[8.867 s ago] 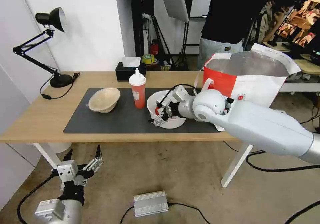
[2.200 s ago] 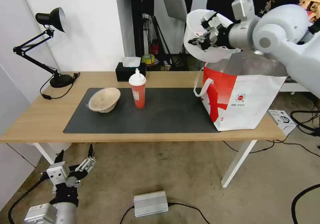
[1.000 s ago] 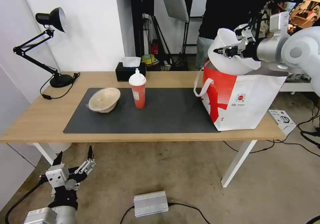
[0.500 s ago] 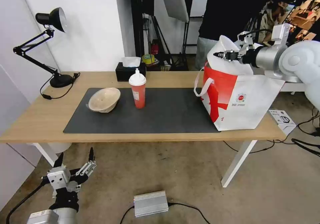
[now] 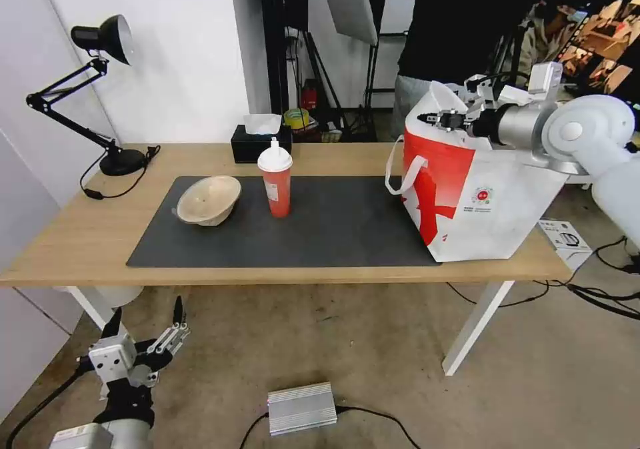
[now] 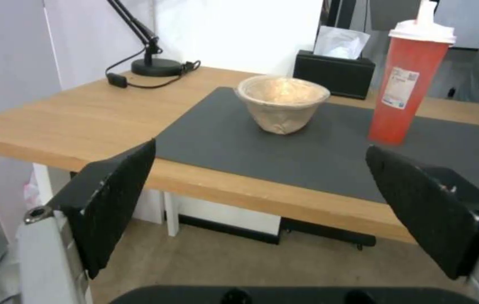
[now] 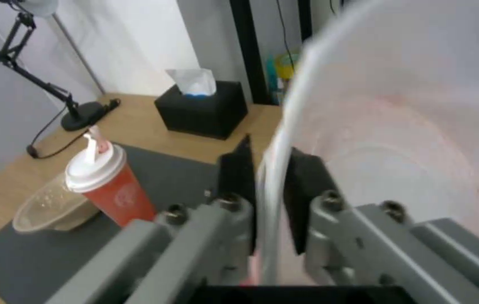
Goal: Pick up the trash from the table and place it into the takeout bag.
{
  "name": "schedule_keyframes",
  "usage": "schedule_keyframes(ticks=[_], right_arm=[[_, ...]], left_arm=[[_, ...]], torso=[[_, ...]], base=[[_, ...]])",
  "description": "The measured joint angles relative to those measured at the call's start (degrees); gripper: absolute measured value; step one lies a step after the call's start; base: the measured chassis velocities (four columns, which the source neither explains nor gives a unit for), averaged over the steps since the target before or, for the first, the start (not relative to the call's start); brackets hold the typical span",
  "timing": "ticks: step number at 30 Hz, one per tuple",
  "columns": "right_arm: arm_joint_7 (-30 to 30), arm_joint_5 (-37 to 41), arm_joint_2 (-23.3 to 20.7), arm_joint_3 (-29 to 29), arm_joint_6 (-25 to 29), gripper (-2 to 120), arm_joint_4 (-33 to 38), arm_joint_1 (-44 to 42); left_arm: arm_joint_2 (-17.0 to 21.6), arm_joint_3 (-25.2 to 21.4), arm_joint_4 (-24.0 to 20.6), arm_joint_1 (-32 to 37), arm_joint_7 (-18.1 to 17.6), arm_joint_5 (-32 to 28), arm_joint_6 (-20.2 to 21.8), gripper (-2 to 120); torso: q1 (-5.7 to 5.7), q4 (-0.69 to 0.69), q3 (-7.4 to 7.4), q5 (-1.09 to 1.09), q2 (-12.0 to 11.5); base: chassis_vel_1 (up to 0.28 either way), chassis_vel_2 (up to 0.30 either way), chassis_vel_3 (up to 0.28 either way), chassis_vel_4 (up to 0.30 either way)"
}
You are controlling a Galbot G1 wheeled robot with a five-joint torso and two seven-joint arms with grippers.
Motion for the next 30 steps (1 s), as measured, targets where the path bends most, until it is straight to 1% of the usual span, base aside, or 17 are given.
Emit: schedule_keyframes(ticks=[1,4,5,6,9,10,11,12,13,15,16,19,20,21,24,30], right_arm=[[0.0,0.0,0.0,0.0,0.0,13,0.0,0.0],[0.9,0.1,-0.2,0.6,0.0,27,0.3,-0.4],[1.1,0.1,-0.1,0.9,0.0,30,0.3,-0.6],[1.1,0.1,-0.1,0.9,0.0,30,0.3,-0.6],[1.4,-0.2,-0.5,1.4,0.0,45,0.3,-1.6],[1.6,-0.4,-0.7,1.6,-0.1,49,0.3,-1.8],[1.6,-0.4,-0.7,1.6,-0.1,49,0.3,-1.8],[2.0,-0.5,-0.8,1.9,-0.3,55,0.4,-2.0],[2.1,-0.6,-0.8,1.9,-0.4,57,0.4,-2.0],[2.6,-1.2,-0.9,1.9,-0.7,67,0.6,-2.1],[2.6,-1.2,-0.9,1.9,-0.7,67,0.6,-2.1],[3.8,-3.0,-1.5,1.8,-1.5,82,1.1,-2.2],[4.0,-3.4,-1.9,1.7,-1.7,86,1.2,-2.2],[4.0,-3.4,-1.9,1.7,-1.7,86,1.2,-2.2],[5.7,-5.3,-3.6,1.0,-2.8,98,2.3,-2.1],[6.5,-6.6,-5.1,0.2,-3.6,100,3.5,-1.7]], left_arm=[[0.0,0.0,0.0,0.0,0.0,0.0,0.0,100],[0.0,-0.1,-0.2,0.1,-0.1,0.0,0.0,100],[0.0,-0.1,-0.2,0.1,-0.1,-0.1,-0.1,100],[0.0,-0.1,-0.2,0.1,-0.1,-0.1,-0.1,100],[0.0,0.0,-0.2,-0.1,0.0,-0.1,-0.3,100],[0.0,0.1,-0.2,-0.1,0.0,-0.1,-0.4,100],[0.0,0.1,-0.2,-0.1,0.0,-0.1,-0.4,100],[0.2,0.1,-0.1,-0.2,-0.1,-0.1,-0.4,100],[0.3,0.1,-0.1,-0.3,0.0,-0.2,-0.4,100],[0.6,0.0,0.1,-0.5,-0.1,-0.4,-0.4,100],[0.6,0.0,0.1,-0.5,-0.1,-0.4,-0.4,100],[1.0,0.1,0.4,-1.1,0.0,-1.1,-0.4,100],[1.0,0.2,0.5,-1.2,-0.1,-1.1,-0.4,100],[1.0,0.2,0.5,-1.2,-0.1,-1.1,-0.4,100],[1.1,0.6,0.8,-1.6,0.0,-1.1,-0.4,100],[1.6,1.0,1.1,-2.1,0.0,-1.2,-0.4,100]], torso=[[0.00,0.00,0.00,0.00,0.0],[0.00,0.00,0.00,0.00,0.0],[0.00,0.00,0.00,0.00,0.0],[0.00,0.00,0.00,0.00,0.0],[0.00,0.00,0.00,0.00,0.0],[0.00,-0.01,0.00,0.00,0.0],[0.00,-0.01,0.00,0.00,0.0],[0.00,-0.01,0.00,0.00,0.0],[0.00,-0.01,0.00,0.00,0.0],[0.00,-0.01,0.00,0.00,0.0],[0.00,-0.01,0.00,0.00,0.0],[0.00,0.00,0.00,0.00,0.0],[0.00,0.00,0.00,0.00,0.0],[0.00,0.00,0.00,0.00,0.0],[0.00,-0.01,0.00,0.00,0.0],[0.00,0.00,0.00,0.00,0.0]], base=[[0.000,0.000,0.000,0.000],[0.000,0.000,0.000,0.000],[0.000,0.000,0.000,0.000],[0.000,0.000,0.000,0.000],[0.000,0.000,0.000,0.000],[0.000,0.000,0.000,0.000],[0.000,0.000,0.000,0.000],[0.000,0.000,0.000,0.000],[0.000,0.000,0.000,0.000],[0.000,0.000,0.000,0.000],[0.000,0.000,0.000,0.000],[0.000,0.000,0.000,0.000],[0.000,0.000,0.000,0.000],[0.000,0.000,0.000,0.000],[0.000,0.000,0.000,0.000],[0.000,0.000,0.000,0.000]])
